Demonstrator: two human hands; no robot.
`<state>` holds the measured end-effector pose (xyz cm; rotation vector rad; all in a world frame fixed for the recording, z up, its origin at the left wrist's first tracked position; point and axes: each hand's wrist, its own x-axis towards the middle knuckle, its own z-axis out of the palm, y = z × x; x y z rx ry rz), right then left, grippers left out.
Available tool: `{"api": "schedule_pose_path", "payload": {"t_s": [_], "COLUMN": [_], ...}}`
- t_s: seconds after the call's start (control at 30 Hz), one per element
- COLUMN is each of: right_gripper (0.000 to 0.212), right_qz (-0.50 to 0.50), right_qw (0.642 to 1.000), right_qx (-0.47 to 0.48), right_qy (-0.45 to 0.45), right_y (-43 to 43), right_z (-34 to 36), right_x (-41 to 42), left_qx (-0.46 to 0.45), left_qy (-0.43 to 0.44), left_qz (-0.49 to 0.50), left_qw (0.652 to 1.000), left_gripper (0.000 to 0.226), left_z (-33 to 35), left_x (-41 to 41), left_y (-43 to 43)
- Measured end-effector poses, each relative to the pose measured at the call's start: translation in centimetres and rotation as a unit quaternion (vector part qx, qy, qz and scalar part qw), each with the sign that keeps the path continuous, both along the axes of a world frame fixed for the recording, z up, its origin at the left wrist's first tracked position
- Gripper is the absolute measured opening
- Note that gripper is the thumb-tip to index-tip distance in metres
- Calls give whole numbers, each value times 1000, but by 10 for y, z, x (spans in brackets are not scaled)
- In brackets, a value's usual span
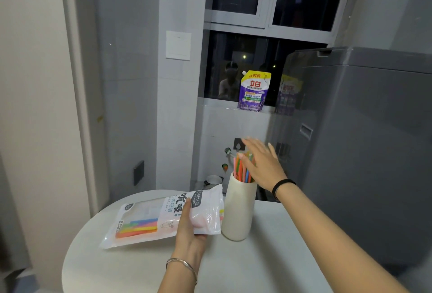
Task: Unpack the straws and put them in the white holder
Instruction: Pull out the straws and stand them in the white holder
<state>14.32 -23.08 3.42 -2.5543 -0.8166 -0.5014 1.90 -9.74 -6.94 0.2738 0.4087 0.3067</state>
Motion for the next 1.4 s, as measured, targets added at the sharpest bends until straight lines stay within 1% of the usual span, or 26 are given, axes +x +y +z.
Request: {"api": "schedule_pose_path", "payload": {"t_s": [0.03,0.07,0.13,0.17,0.23,0.3,0.33,0.37,0.43,0.5,0.53,0.63,0.7,0.77,0.8,0.83,0.87,0.93,0.97,1.0,1.03,1.13,1.2,1.27,1.33,1.4], "right_gripper": [47,38,16,12,18,17,21,30,42,45,45,41,36,30,27,26,26,25,24,22,21,19,18,19,22,24], "right_qz": [3,9,28,30,11,-25,-37,-38,-14,14,28,87,82,43,18,-5,-27,-60,-66,-63,-51,2,13,5,-14,-48], "right_qw": [995,976,901,860,790,729,686,636,531,453,428,388,391,419,443,480,530,648,698,733,751,768,785,790,776,743], "right_qx": [97,215,433,509,604,637,645,651,672,692,701,721,729,729,722,706,679,602,563,535,519,505,488,493,532,596], "right_qy": [-15,-23,-15,8,104,249,335,412,517,562,569,568,556,540,531,520,508,463,437,416,405,394,381,365,337,300], "right_y": [2,5,15,22,35,46,50,53,55,55,55,59,59,59,58,58,57,55,53,52,51,47,45,40,32,22], "right_z": [-1,-2,-13,-23,-48,-75,-85,-92,-101,-105,-106,-108,-109,-112,-114,-116,-117,-118,-118,-117,-117,-112,-109,-105,-101,-95], "right_x": [-9,-21,-50,-63,-86,-100,-103,-106,-110,-112,-114,-117,-120,-120,-119,-118,-118,-117,-117,-118,-119,-120,-118,-114,-108,-102], "left_qx": [2,3,3,7,31,66,86,107,162,231,269,360,392,400,394,382,365,322,298,270,239,166,142,128,112,97], "left_qy": [-3,-7,-11,-10,3,28,39,50,69,78,84,96,91,93,96,98,100,99,100,102,107,123,116,95,77,62], "left_qz": [-2,-2,5,9,25,53,72,95,132,145,145,140,139,141,142,144,146,153,156,158,156,124,105,82,59,49], "left_qw": [1000,1000,1000,1000,999,996,993,988,976,959,949,917,905,901,903,908,914,929,937,944,952,971,977,984,989,992], "left_gripper": [6,9,18,23,33,44,46,46,46,49,48,35,31,33,36,39,42,46,48,49,49,48,48,48,50,51], "left_z": [0,1,1,1,0,-2,-2,-2,-2,-2,-1,2,3,2,1,1,1,-1,-1,-3,-4,-7,-9,-9,-8,-8], "left_x": [0,0,0,0,0,-1,-1,-3,-4,-5,-5,-4,-3,-4,-4,-6,-7,-9,-10,-10,-11,-12,-12,-12,-12,-11], "left_y": [0,0,1,2,2,3,3,2,1,-1,-3,-5,-6,-6,-5,-5,-4,-1,1,4,6,12,14,15,19,24]}}
